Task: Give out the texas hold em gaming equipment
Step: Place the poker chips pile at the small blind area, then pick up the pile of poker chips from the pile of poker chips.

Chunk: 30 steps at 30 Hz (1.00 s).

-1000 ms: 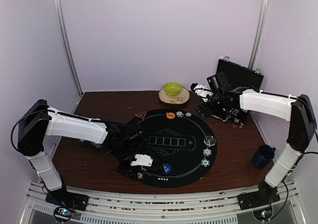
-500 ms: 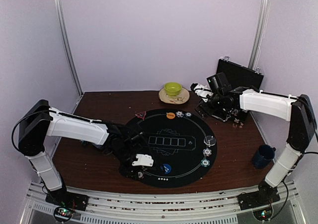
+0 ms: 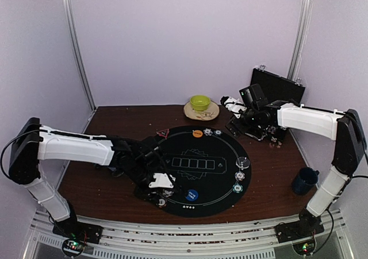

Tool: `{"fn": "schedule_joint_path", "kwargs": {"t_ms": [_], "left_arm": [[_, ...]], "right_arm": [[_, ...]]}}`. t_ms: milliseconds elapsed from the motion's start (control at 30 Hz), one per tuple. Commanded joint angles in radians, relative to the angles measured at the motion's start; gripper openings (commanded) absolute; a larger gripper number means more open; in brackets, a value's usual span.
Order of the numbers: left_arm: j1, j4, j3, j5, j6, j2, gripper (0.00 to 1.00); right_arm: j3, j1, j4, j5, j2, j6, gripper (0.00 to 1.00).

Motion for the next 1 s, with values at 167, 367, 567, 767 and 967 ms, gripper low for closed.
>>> {"fn": "schedule_joint_path", "kwargs": {"t_ms": [167, 367, 567, 767, 967], "left_arm": [[0.177, 0.054, 0.011, -0.055, -0.015, -0.251, 0.75], [0.444, 0.136, 0.021, -0.18, -0.095, -0.278, 0.96], [0.758, 0.098, 0.081, -0.17, -0.204, -0.178, 0.98], [0.999, 0.123, 0.101, -0.102, -0.216, -0.07, 0.98], [1.057, 0.139, 0.143, -0.111, -0.216, 0.062, 0.95]], "right_arm": [[-0.004, 0.001, -0.009, 0.002, -0.014, 0.007, 1.0], [0.005, 0.016, -0.005, 0.021, -0.012, 0.027, 1.0], [0.005, 0.045, -0.003, 0.013, -0.01, 0.033, 1.0], [0.007, 0.073, -0.007, 0.018, 0.007, 0.034, 1.0], [0.008, 0.099, -0.007, 0.035, 0.025, 0.031, 1.0]]}}
